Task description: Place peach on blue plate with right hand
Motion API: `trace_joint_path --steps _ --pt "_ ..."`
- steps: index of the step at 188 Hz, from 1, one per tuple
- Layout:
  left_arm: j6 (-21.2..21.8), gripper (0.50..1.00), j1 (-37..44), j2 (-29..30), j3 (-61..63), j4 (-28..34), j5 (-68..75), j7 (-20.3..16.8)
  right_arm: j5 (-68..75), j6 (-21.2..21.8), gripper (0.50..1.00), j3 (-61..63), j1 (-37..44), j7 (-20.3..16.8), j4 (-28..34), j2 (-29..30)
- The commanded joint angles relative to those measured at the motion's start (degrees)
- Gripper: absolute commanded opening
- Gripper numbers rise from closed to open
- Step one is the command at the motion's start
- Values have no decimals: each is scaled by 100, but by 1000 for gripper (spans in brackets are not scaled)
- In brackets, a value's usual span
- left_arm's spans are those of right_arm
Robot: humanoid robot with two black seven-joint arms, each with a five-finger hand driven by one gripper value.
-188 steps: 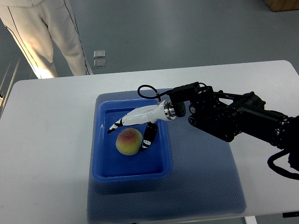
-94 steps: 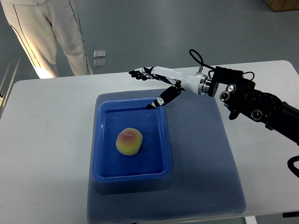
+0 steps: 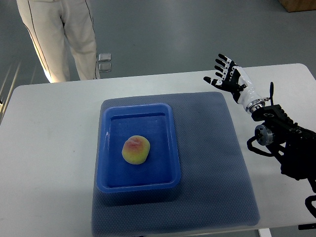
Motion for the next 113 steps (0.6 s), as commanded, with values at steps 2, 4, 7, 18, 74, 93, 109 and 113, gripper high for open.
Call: trace_joint_path --steps 2,4,7,18,74,93,109,113 --pt "-13 1000 439 0 34 -55 -17 42 615 -38 928 21 -152 3 -55 63" --pt "-13 1000 492 0 25 -64 -17 42 677 -38 928 21 -160 3 -55 63" --pt "-13 1000 605 0 -1 -81 -17 42 799 -38 928 21 -169 3 -55 63" --pt "-5 1000 632 0 -1 -11 -35 42 1107 -29 928 12 -213 3 -55 63" --pt "13 1000 386 0 -1 -29 -26 42 1512 -73 928 21 -275 12 -55 72" --pt "22 1000 386 0 8 -29 -26 42 1512 -73 928 21 -257 20 -55 125" --pt "13 1000 386 0 8 7 -26 42 1512 -73 930 21 -213 20 -55 143" --pt "13 1000 386 0 -1 -2 -26 42 1520 -73 928 21 -213 20 -55 143"
